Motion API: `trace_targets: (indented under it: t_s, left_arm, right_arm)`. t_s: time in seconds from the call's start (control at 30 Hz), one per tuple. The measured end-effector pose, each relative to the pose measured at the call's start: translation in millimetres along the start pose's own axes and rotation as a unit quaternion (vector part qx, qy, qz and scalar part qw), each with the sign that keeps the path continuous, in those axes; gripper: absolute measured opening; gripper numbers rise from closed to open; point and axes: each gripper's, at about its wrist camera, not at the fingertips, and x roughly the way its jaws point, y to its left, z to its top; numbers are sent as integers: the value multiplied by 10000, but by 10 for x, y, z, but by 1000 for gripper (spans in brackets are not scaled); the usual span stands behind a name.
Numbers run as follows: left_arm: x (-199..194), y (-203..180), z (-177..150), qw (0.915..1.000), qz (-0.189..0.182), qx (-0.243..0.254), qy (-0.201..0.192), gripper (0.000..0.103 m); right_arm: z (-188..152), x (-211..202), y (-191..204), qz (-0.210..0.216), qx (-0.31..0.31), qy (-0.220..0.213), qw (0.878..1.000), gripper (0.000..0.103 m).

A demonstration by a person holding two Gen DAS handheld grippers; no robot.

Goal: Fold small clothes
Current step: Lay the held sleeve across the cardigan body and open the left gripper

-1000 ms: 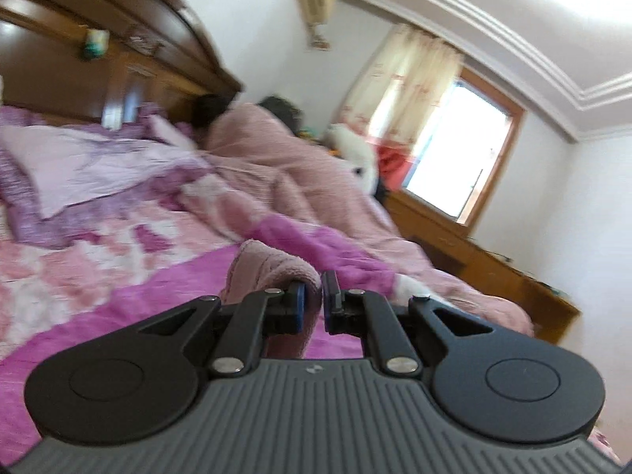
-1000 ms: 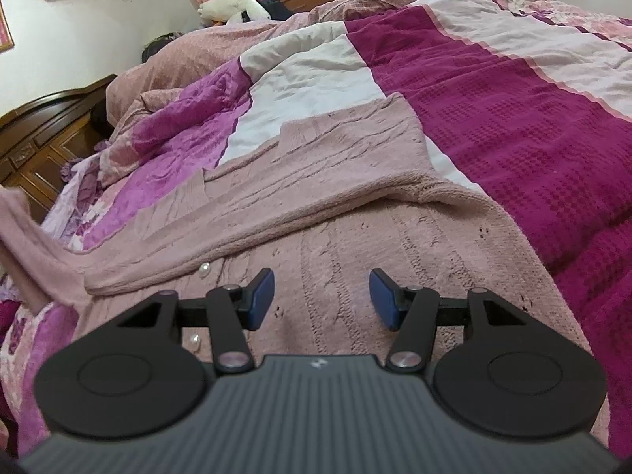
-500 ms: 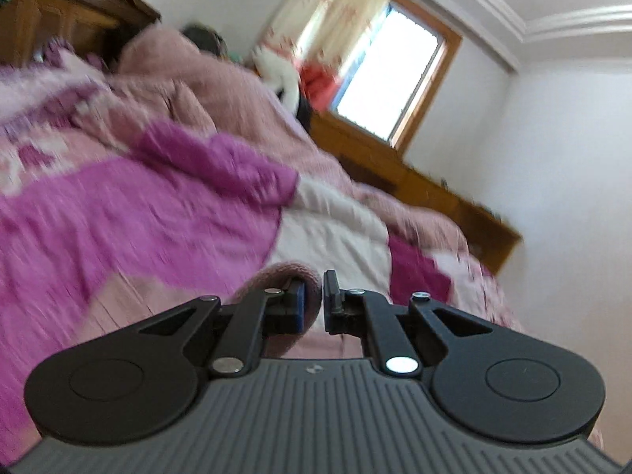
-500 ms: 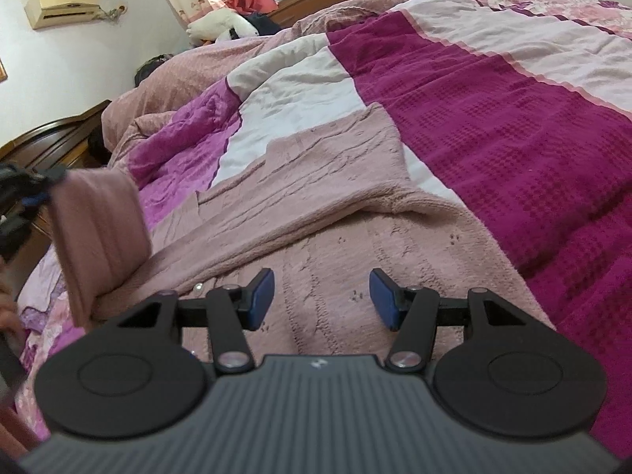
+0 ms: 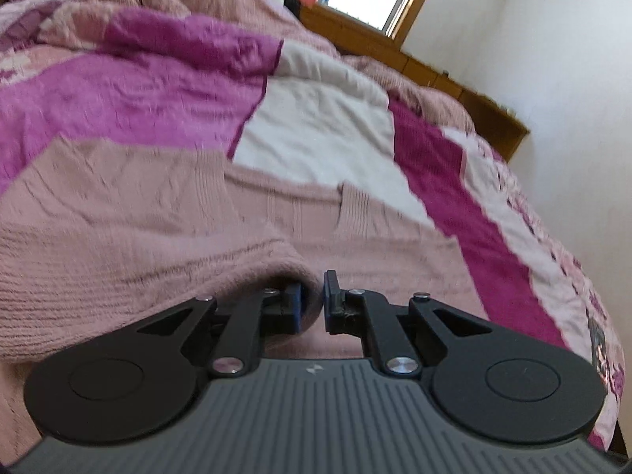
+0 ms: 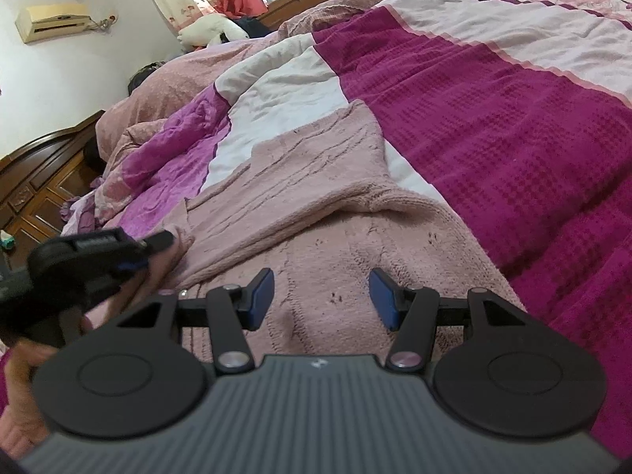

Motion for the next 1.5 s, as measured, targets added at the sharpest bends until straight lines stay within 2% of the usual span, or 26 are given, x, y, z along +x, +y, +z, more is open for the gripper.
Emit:
trace_targets:
  t_s: [0.17,0.37,0.47,0.93,1.5]
  left_arm:
    - [80,32,-55,9993,57,-111,356,13]
    - [44,-14,-25,9981,99,-57,603,41]
    - [-25,-55,-10,9977,106,-46,672,48]
    - [-459,-81,-91,9904,555,338,1218,50]
    - [-919,214,-50,9857,1162,335,1171,50]
  right_arm:
    - [-4,8,-6,20,31,-5,10000,57]
    - [-7,5,-7,25,49,-5,10000,56]
    - [-5,4,-10,31,61,-8,10000,56]
    - [3,-20,-9,62,94,-32,9999,57]
    - [-5,-82,125,162,-84,-27,9998,57]
